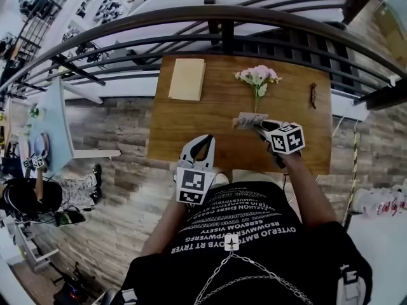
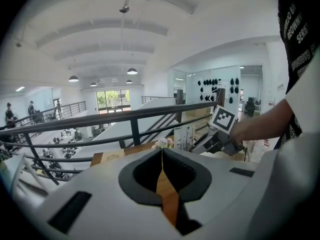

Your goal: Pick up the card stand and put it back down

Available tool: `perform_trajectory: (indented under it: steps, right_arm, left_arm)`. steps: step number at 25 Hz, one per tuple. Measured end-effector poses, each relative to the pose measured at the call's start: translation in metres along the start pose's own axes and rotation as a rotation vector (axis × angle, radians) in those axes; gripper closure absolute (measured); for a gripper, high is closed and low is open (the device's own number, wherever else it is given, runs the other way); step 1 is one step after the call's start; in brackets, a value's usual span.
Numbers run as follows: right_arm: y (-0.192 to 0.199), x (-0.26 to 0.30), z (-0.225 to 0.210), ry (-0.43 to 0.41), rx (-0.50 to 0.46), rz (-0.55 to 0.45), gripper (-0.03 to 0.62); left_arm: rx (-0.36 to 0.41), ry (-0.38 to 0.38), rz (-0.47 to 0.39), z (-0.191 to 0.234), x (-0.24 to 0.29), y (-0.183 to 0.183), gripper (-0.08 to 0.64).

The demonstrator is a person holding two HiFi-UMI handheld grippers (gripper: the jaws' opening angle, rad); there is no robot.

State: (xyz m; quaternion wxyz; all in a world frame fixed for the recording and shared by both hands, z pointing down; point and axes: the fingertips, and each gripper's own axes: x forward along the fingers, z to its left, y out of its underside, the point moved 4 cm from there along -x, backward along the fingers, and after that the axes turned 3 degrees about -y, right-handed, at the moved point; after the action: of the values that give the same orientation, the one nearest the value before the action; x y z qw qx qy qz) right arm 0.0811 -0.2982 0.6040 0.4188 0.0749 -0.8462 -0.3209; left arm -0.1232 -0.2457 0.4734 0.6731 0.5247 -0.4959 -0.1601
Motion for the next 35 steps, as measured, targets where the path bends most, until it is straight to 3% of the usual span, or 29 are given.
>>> perform_trajectory:
  steps: [5,23,35]
  right_arm:
    - [-0.021,-0.018,0.018,0.025,-0.053,-0.034,0.457]
    - [-0.063,-0.077,0.059,0.05,-0.105,-0.135,0.459]
    - [-0.062,-0.066,0.043,0.066,-0.078,-0.137,0.459]
  left_arm:
    - [0.006,0.002,-0.019,0.003,-0.009,-0.001,0.531]
    - [0.026,0.046,-0.068,-0.002,-0.03,-0.005,0.531]
    - [0.031,0.07,-0.06,0.002,-0.012,-0.007,0.531]
